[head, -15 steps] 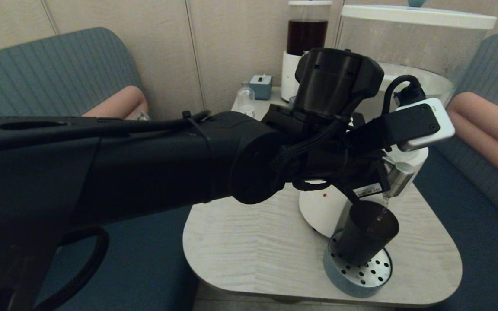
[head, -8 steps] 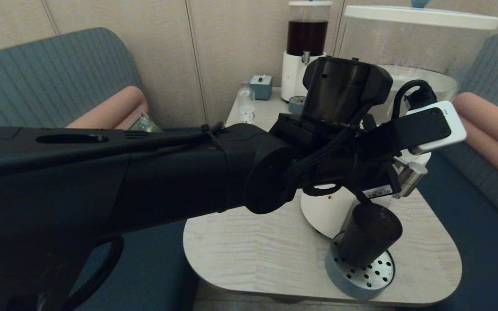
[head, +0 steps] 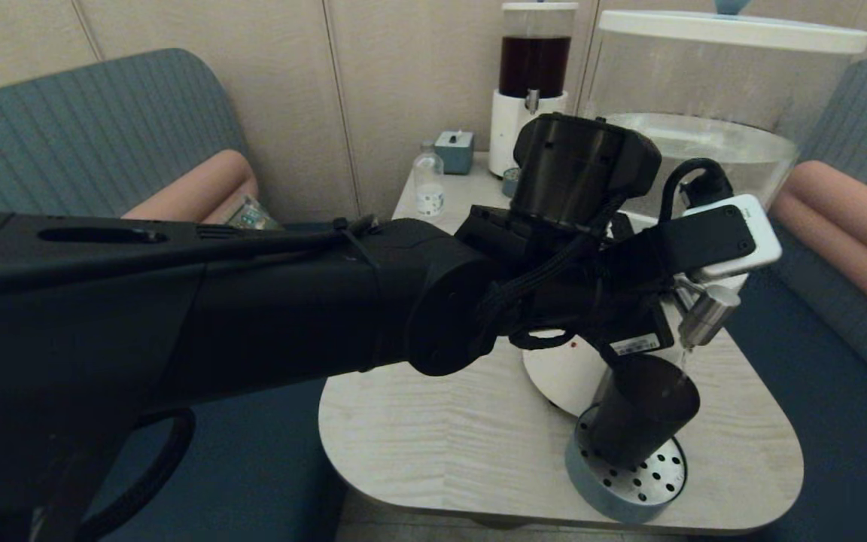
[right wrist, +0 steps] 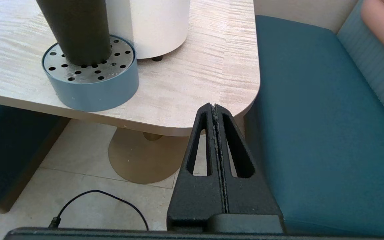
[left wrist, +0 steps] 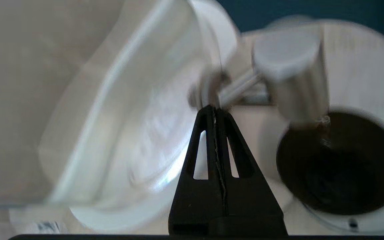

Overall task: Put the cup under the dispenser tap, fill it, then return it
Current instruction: Turn off the faucet

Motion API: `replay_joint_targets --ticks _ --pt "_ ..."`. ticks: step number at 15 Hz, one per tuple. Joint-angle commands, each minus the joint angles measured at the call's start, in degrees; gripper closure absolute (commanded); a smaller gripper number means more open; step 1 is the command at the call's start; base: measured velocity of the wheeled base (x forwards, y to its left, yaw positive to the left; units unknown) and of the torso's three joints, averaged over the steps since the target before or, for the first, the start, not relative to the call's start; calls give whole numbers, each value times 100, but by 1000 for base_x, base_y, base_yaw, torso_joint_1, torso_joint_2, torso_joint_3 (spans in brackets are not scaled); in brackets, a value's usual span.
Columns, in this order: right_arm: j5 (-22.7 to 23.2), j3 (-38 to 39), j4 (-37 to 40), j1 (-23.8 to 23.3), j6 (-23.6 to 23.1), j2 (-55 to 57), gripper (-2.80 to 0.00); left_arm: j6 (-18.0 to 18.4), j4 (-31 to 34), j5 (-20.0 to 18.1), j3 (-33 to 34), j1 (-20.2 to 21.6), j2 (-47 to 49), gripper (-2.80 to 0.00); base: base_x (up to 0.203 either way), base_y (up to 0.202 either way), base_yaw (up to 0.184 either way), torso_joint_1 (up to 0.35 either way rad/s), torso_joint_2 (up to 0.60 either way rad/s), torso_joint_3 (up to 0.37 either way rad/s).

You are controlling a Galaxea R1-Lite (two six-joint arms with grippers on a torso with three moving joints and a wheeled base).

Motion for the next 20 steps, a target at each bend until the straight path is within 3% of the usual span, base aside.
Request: replay_joint_targets --ticks 1,5,7,10,12,14,20 --pt "7 0 0 5 -4 -6 0 21 10 -7 149 25 -153 0 0 0 0 0 0 0" --pt "6 7 0 5 -4 -6 0 -21 -46 -34 734 110 -650 0 0 0 0 0 0 0" --pt "5 7 0 5 -4 -6 0 -231 -63 -50 1067 123 -1015 0 0 0 0 0 0 0" --pt "7 9 0 5 -4 -6 0 -1325 -240 -329 1695 119 -1523 0 0 0 0 0 0 0" --pt "7 9 0 5 -4 -6 0 -2199 -771 -781 2017 103 -1703 0 0 0 0 0 0 0" --pt "7 7 0 5 -4 -6 0 -2930 -1503 -986 2351 46 -1743 0 0 0 0 0 0 0" --pt "-2 8 0 5 -4 -6 0 -3055 -1646 -1055 2395 -41 -1430 0 0 0 0 0 0 0"
